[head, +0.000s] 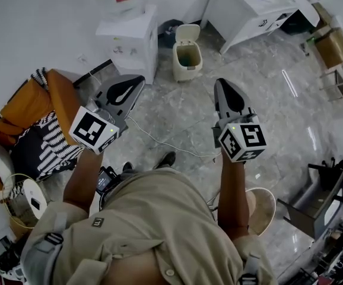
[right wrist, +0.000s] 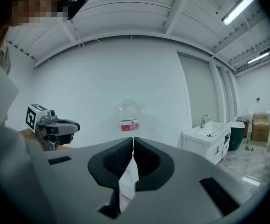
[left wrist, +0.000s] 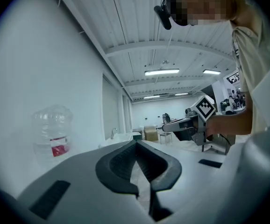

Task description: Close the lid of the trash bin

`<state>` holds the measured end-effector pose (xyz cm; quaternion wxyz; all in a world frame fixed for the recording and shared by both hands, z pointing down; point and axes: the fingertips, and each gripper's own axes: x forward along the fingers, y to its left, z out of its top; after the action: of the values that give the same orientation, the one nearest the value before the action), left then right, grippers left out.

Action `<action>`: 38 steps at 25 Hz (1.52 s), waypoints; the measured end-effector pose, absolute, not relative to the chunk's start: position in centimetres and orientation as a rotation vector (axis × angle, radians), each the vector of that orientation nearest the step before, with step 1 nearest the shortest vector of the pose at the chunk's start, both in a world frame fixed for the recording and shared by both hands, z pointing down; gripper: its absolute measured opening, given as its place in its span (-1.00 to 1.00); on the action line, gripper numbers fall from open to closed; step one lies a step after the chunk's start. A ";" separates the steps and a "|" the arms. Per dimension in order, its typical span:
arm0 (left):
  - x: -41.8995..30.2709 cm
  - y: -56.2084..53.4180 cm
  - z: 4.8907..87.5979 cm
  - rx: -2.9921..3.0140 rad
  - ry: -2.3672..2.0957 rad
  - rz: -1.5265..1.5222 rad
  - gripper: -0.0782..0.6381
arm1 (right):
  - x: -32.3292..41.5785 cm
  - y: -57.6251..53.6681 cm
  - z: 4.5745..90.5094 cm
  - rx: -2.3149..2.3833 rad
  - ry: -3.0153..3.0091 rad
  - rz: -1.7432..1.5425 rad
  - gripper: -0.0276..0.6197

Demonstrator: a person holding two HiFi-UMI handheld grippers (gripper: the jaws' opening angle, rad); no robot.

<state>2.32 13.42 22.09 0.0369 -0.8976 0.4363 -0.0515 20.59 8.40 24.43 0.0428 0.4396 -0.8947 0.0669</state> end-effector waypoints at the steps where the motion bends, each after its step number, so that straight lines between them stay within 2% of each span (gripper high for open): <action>1: 2.9 13.0 22.2 -2.754 1.346 -0.166 -0.74 | 21.1 7.9 24.6 1.340 -2.742 0.211 -0.84; 15: 10.8 7.7 22.6 -2.782 1.268 -0.251 -0.74 | 29.5 3.9 26.0 1.435 -2.720 0.280 -0.83; 24: 13.1 -0.7 23.8 -2.873 1.133 -0.186 -0.74 | 32.2 -1.4 26.3 1.563 -2.600 0.277 -0.83; 38: 9.8 -17.0 23.7 -2.946 0.957 -0.127 -0.74 | 28.4 -13.2 25.4 1.713 -2.485 0.274 -0.83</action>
<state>9.77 -16.98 23.70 0.0208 -0.9500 0.3088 -0.0411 28.38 -13.21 25.43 0.0555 0.5643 -0.8188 0.0904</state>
